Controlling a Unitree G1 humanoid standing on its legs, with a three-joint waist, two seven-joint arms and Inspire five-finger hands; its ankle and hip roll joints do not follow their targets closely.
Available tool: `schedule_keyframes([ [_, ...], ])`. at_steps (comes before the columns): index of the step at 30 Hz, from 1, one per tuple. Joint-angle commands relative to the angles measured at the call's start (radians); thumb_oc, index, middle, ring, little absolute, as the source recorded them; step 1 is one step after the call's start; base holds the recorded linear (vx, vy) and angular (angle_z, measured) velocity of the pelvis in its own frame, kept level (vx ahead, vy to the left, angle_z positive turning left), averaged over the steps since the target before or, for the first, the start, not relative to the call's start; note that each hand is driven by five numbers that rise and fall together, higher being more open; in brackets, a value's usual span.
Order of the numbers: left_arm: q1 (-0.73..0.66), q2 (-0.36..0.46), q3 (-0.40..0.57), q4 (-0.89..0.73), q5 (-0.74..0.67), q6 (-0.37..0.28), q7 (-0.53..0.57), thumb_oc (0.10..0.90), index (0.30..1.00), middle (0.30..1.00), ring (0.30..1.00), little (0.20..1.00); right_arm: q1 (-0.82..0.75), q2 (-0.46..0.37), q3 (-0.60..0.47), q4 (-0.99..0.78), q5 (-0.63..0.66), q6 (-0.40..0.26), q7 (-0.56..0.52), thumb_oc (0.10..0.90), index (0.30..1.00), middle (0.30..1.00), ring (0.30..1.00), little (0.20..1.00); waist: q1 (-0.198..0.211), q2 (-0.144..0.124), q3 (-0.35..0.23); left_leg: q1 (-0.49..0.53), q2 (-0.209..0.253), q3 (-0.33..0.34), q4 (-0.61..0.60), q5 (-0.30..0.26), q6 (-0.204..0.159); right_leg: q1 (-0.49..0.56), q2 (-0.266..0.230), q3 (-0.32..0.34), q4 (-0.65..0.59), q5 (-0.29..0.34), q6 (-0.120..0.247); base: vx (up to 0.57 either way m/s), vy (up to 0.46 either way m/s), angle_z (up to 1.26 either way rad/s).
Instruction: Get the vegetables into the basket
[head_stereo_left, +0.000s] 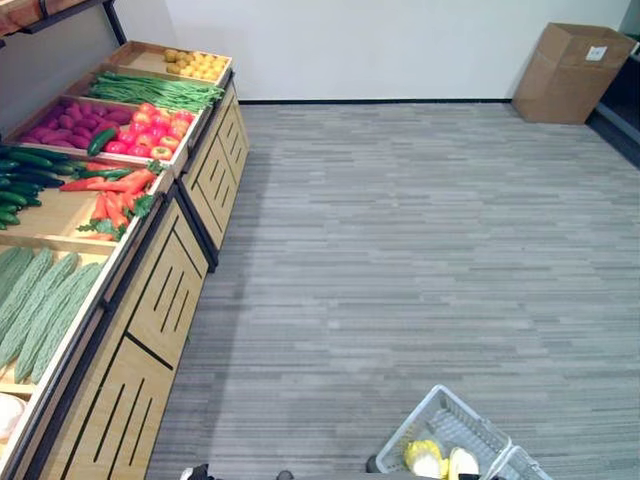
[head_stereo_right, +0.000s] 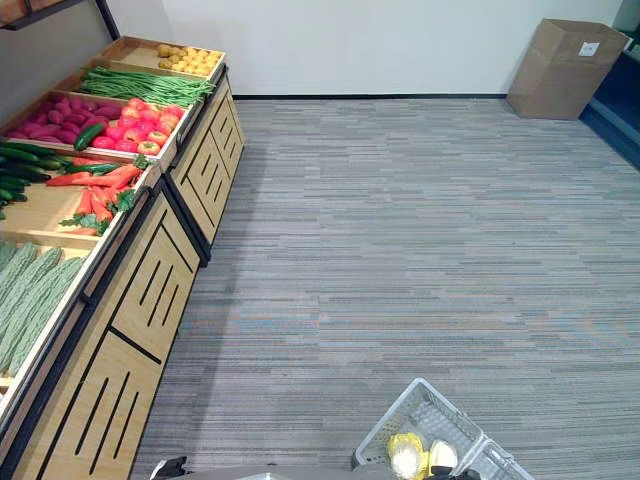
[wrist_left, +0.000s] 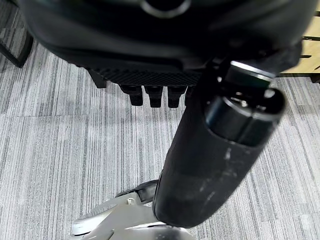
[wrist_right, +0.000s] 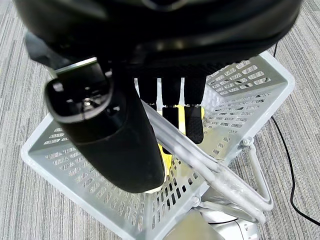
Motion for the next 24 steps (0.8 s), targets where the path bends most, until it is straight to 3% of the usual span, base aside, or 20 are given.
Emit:
schedule_keyframes([
  [1, -0.055, 0.046, 0.014, 0.039, -0.01, -0.017, -0.004, 0.9, 1.0, 1.0, 1.0, 1.0, -0.032, 0.015, 0.042, 0.044, -0.002, 0.001, 0.022, 0.4, 0.3, 0.3, 0.3, 0.3, 0.005, -0.045, 0.012, 0.041, 0.009, -0.011, 0.007, -0.058, -0.032, -0.015, -0.139, -0.037, 0.118, -0.034, 0.11, 0.04, 0.012, 0.0],
  [11, -0.054, 0.036, 0.004, 0.037, -0.005, -0.02, -0.014, 0.9, 1.0, 1.0, 1.0, 1.0, -0.021, 0.012, 0.039, 0.052, -0.009, 0.002, 0.023, 0.4, 0.3, 0.3, 0.3, 0.3, 0.004, -0.051, 0.016, 0.043, 0.0, -0.006, 0.007, -0.062, -0.031, 0.001, -0.153, -0.057, 0.105, -0.032, 0.115, 0.0, 0.016, 0.01],
  [21, -0.056, 0.049, 0.017, 0.027, -0.021, -0.024, -0.015, 0.9, 1.0, 1.0, 1.0, 1.0, -0.029, 0.006, 0.036, 0.041, -0.015, 0.006, 0.027, 0.4, 0.3, 0.3, 0.3, 0.3, 0.01, -0.06, 0.063, 0.02, -0.03, 0.004, 0.017, -0.073, 0.004, -0.081, -0.171, -0.019, 0.211, -0.005, 0.138, -0.02, 0.066, -0.03],
  [24, -0.055, 0.054, 0.024, 0.025, -0.031, -0.027, -0.014, 0.9, 1.0, 1.0, 1.0, 1.0, -0.028, 0.001, 0.035, 0.037, -0.011, 0.003, 0.027, 0.4, 0.3, 0.3, 0.3, 0.3, 0.006, -0.059, 0.086, 0.021, -0.045, 0.005, 0.025, -0.085, 0.02, -0.135, -0.177, 0.0, 0.287, 0.041, 0.137, -0.02, 0.078, -0.08],
])
